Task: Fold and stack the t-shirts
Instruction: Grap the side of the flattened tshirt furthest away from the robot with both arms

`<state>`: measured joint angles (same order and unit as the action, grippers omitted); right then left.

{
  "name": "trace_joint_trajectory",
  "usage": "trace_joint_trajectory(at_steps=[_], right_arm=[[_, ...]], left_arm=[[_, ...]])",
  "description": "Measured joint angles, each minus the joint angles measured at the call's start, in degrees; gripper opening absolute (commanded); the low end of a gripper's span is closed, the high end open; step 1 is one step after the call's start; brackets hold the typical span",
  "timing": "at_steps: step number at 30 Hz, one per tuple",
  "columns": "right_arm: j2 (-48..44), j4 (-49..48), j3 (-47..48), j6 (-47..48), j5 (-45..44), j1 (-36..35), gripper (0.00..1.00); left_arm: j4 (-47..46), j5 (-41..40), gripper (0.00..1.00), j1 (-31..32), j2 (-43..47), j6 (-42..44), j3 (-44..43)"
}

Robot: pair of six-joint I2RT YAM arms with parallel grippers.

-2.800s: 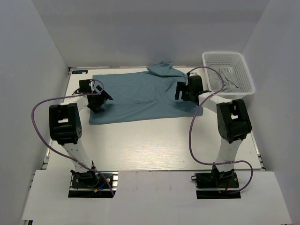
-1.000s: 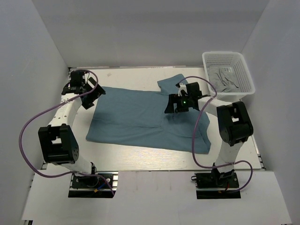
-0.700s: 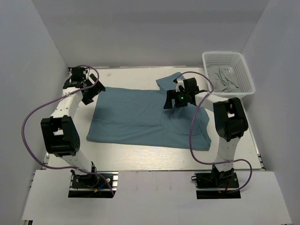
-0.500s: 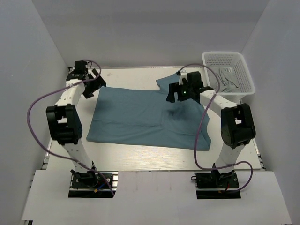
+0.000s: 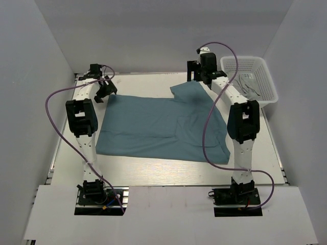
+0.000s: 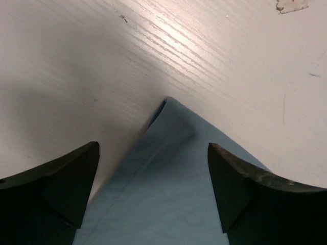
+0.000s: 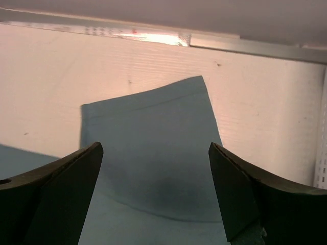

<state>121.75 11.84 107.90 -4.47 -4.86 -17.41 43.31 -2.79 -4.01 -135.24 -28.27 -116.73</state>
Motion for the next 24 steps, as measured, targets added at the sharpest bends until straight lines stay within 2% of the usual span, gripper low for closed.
trace_joint_trajectory(at_steps=[1,3,4,5,9,12,19,23,24], right_arm=[[1.95,0.94,1.55,-0.35,-0.83,0.22,0.9],[5.9,2.19,4.42,-1.51,-2.29,0.79,0.9],[7.58,2.25,5.35,-2.03,-2.86,1.09,0.9],[9.01,2.25,5.81,-2.58,-3.3,1.4,0.9],[12.96,2.45,6.49,-3.76,-4.13,2.54,0.9],[15.41,2.54,8.22,-3.96,-4.46,3.17,0.9],[20.92,-1.4,13.44,-3.34,-5.29,3.5,0.9],[25.53,-4.57,17.53,-3.76,-4.52,3.39,0.9],[26.34,-5.22,17.94,-4.0,-4.13,3.34,0.9]], left_arm=[[-0.31,0.07,0.88,0.02,-0.37,-0.13,0.0],[-0.96,0.2,0.83,0.11,-1.22,-0.44,-0.02],[-1.27,0.17,0.75,0.17,-1.77,-0.44,-0.2],[-1.36,-0.15,0.72,0.31,-2.36,-0.44,-0.94],[-1.97,-1.4,0.69,0.57,-3.21,-0.63,-1.95],[-2.47,-2.71,0.62,0.83,-3.23,-0.74,-1.7],[-4.07,-2.71,0.19,1.03,-3.3,-1.05,-0.55],[-6.67,-3.34,0.0,1.31,-2.16,-1.2,2.12],[-7.3,-3.45,0.0,1.38,-1.92,-1.27,2.71]])
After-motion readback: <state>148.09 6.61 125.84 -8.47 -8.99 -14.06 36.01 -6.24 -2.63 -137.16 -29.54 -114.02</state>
